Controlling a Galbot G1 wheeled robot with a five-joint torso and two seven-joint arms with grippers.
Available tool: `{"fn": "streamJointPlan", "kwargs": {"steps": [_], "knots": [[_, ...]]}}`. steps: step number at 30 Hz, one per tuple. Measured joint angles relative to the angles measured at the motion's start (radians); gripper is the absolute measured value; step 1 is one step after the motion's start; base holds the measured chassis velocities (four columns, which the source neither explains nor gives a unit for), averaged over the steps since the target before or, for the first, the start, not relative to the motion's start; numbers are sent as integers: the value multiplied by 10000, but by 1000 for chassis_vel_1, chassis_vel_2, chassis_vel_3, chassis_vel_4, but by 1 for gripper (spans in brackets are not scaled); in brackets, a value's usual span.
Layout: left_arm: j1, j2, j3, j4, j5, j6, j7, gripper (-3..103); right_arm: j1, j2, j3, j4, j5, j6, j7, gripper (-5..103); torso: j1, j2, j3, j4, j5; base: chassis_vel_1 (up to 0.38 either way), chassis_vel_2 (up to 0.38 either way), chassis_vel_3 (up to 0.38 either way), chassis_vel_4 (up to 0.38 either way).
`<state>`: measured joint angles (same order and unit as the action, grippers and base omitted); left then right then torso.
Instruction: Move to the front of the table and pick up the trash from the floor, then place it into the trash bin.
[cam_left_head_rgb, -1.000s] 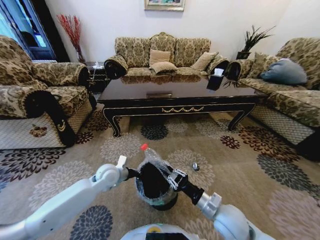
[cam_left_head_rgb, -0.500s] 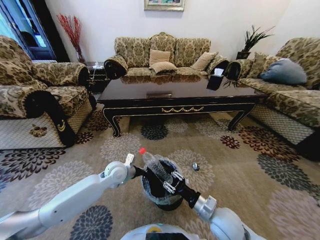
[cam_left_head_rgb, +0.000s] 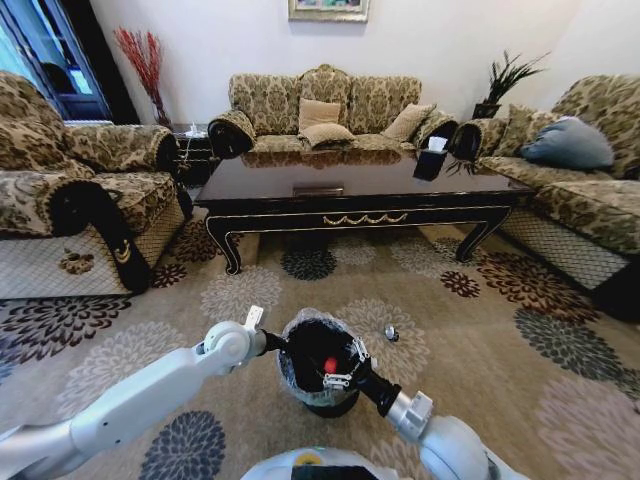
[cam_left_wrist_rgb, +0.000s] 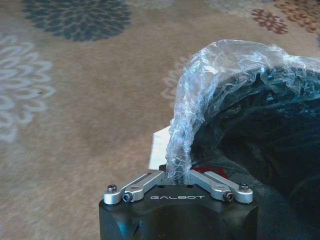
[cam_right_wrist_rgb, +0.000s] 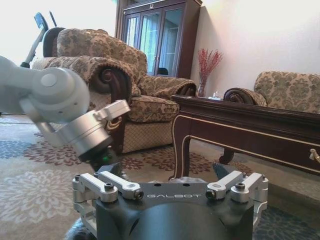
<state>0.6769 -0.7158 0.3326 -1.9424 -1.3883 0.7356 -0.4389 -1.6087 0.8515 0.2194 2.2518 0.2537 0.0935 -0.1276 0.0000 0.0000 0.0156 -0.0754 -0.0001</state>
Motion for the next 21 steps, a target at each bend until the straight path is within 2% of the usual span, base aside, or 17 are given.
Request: {"fn": "streamJointPlan", "kwargs": {"steps": [2,4,5,9,14,21], "knots": [[336,154,-388,-4,134,0,80,0,29,4,58,-4,81,-5,46,100,0,0,0,1,-1,0,0,0,0],[849,347,-1231,-4,274,3,172,0,117,5,137,-94,271,-7,114,100,0,0,0,3,-1,0,0,0,0],[849,347,-1231,-4,274,3,172,0,117,5,137,-94,271,-7,114,100,0,0,0,3,-1,0,0,0,0],[1768,654,-2894,90,315,-12,427,0,451,31,343,-554,771,-10,290,100,0,0,-1,1,0,0,0,0,0],[2415,915,-3758,355,457,-3,628,0,930,58,678,-1392,1527,-6,470,100,0,0,0,4,-1,0,0,0,0],[2515,899,-4221,823,515,-5,692,0,1320,413,757,-3009,1887,-38,593,100,0,0,0,2,1,0,0,0,0]]}}
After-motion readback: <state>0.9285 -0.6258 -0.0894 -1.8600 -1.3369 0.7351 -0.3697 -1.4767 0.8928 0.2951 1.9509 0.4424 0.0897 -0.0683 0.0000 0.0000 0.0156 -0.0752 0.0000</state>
